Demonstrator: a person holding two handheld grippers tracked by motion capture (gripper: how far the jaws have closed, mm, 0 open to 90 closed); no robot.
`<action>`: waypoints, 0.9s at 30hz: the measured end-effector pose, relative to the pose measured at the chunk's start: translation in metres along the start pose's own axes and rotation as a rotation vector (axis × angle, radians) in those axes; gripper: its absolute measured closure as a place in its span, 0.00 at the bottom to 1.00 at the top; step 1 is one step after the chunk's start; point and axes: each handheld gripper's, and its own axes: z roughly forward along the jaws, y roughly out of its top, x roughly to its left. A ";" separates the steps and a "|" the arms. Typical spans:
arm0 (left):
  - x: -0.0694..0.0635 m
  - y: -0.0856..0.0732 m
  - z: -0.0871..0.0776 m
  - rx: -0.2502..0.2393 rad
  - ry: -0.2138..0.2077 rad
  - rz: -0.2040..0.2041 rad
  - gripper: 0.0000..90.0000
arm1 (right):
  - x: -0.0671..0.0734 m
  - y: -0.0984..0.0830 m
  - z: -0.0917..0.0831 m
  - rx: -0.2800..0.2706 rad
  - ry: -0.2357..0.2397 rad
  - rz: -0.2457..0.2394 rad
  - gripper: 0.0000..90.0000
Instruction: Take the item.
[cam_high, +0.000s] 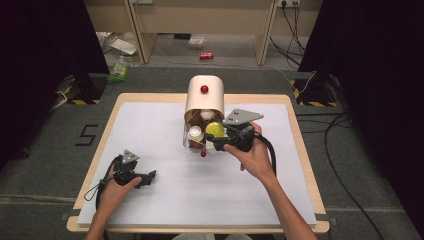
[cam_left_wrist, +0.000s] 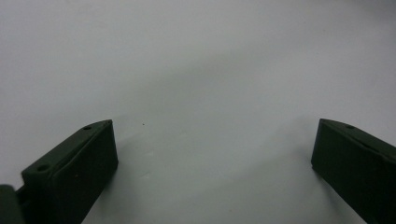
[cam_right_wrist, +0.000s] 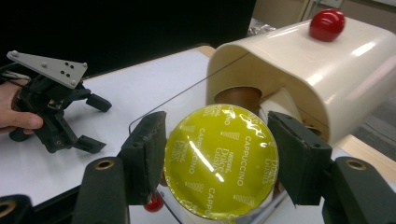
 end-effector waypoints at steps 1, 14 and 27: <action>0.000 0.000 0.000 0.000 0.000 0.000 0.00 | -0.001 -0.001 -0.003 -0.001 -0.002 0.001 0.44; 0.000 0.000 0.000 0.000 0.000 0.000 0.00 | -0.015 -0.012 -0.029 -0.005 -0.051 0.031 0.44; 0.000 0.000 0.000 -0.001 -0.001 -0.001 0.00 | -0.033 -0.032 -0.038 0.026 -0.105 0.061 0.44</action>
